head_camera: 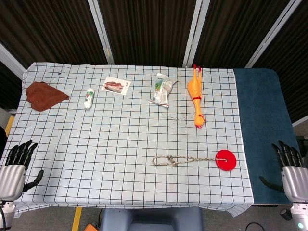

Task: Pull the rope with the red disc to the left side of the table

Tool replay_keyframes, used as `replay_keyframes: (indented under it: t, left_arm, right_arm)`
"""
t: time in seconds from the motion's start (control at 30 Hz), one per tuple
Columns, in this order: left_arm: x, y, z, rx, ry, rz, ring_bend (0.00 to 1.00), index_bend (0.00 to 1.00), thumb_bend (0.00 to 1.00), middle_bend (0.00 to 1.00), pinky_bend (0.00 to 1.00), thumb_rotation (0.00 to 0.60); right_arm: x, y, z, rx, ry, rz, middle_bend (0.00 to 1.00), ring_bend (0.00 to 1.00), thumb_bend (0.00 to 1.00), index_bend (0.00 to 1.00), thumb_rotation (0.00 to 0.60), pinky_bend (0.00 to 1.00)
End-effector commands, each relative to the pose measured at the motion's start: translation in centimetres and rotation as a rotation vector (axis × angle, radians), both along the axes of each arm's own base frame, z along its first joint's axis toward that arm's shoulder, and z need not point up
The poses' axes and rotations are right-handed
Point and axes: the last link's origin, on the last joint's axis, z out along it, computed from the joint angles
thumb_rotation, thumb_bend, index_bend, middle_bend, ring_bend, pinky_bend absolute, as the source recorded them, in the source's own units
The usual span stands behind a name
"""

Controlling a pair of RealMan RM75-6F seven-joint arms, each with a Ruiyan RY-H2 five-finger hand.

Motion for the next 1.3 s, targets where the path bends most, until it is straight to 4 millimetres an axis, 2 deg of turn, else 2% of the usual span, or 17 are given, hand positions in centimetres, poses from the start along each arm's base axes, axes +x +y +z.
replay_keyframes:
  t: [0.03,0.23,0.43,0.67,0.97,1.17,1.3]
  left_arm:
    - [0.0,0.0,0.1,0.001,0.000,0.000,0.00,0.00,0.38,0.00,0.00,0.600]
    - [0.8,0.4,-0.3,-0.022,0.002,-0.029,0.00,0.00,0.38,0.00,0.00,0.600]
    - [4.3,2.3,-2.8,-0.138,-0.035,-0.139,0.00,0.00,0.38,0.00,0.00,0.600]
    - [9.6,5.2,-7.9,-0.317,-0.067,-0.281,0.00,0.00,0.38,0.00,0.00,0.600]
    - [16.4,7.4,-15.5,-0.457,-0.052,-0.456,0.00,0.00,0.38,0.00,0.00,0.600]
    - [19.8,8.6,-20.1,-0.556,-0.024,-0.491,0.00,0.00,0.38,0.00,0.00,0.600]
    - [21.3,9.1,-22.6,-0.602,0.018,-0.508,0.00,0.00,0.38,0.00,0.00,0.600]
  right_arm:
    - [0.0,0.0,0.0,-0.001,0.001,0.001,0.00,0.00,0.25,0.00,0.600,0.00]
    - [0.1,0.0,0.1,-0.004,-0.004,0.001,0.00,0.00,0.25,0.00,0.600,0.00]
    - [0.1,-0.2,0.4,-0.025,-0.013,-0.005,0.00,0.00,0.25,0.00,0.600,0.00]
    - [0.2,-0.9,0.8,-0.022,0.002,-0.006,0.00,0.00,0.25,0.00,0.600,0.00]
    - [0.0,-1.0,1.6,-0.032,-0.007,-0.005,0.00,0.00,0.25,0.00,0.600,0.00]
    - [-0.9,-0.5,2.3,-0.052,-0.017,-0.029,0.00,0.00,0.25,0.00,0.600,0.00]
    - [-1.6,-0.3,2.6,-0.062,-0.023,-0.045,0.00,0.00,0.25,0.00,0.600,0.00]
